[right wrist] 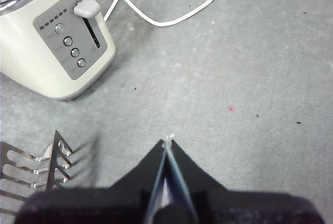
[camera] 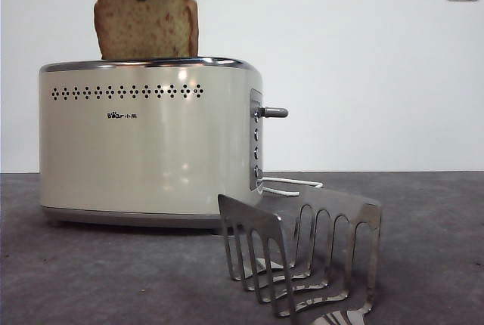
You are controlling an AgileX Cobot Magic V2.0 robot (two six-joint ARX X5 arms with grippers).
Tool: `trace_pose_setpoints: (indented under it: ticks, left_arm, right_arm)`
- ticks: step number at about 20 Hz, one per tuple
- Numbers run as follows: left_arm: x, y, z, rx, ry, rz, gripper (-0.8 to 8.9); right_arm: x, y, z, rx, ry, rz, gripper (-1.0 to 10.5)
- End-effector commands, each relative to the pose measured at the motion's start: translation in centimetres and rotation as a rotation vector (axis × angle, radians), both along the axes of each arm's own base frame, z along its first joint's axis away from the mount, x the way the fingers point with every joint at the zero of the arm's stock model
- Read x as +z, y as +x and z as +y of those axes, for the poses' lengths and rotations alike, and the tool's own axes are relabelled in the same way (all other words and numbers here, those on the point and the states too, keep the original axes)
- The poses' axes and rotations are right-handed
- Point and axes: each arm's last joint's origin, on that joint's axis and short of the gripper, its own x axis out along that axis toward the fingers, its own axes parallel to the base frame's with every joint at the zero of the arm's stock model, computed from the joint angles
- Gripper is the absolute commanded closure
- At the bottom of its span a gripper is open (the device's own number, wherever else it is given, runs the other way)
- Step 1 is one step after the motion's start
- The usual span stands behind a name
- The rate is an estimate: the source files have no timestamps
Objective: Pick up a slice of bread from the rack,put the bread on the toaster,press the button
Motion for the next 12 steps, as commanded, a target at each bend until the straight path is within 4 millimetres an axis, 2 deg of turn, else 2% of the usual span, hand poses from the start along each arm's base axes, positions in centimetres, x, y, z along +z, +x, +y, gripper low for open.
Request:
trace_pose_setpoints:
  ticks: [1,8,12]
  left_arm:
    - [-1.1,1.2,-0.1,0.006,0.008,0.032,8.22]
    - [-2.8,3.7,0.0,0.014,-0.045,0.091,8.2]
    - [-3.6,4.2,-0.1,-0.005,-0.059,0.143,8.13]
  right_arm:
    - [0.1,0.0,0.0,0.005,0.0,-0.004,9.5]
    - [0.1,0.0,0.0,0.005,0.0,-0.004,9.5]
    - [0.1,0.0,0.0,0.005,0.001,-0.004,9.5]
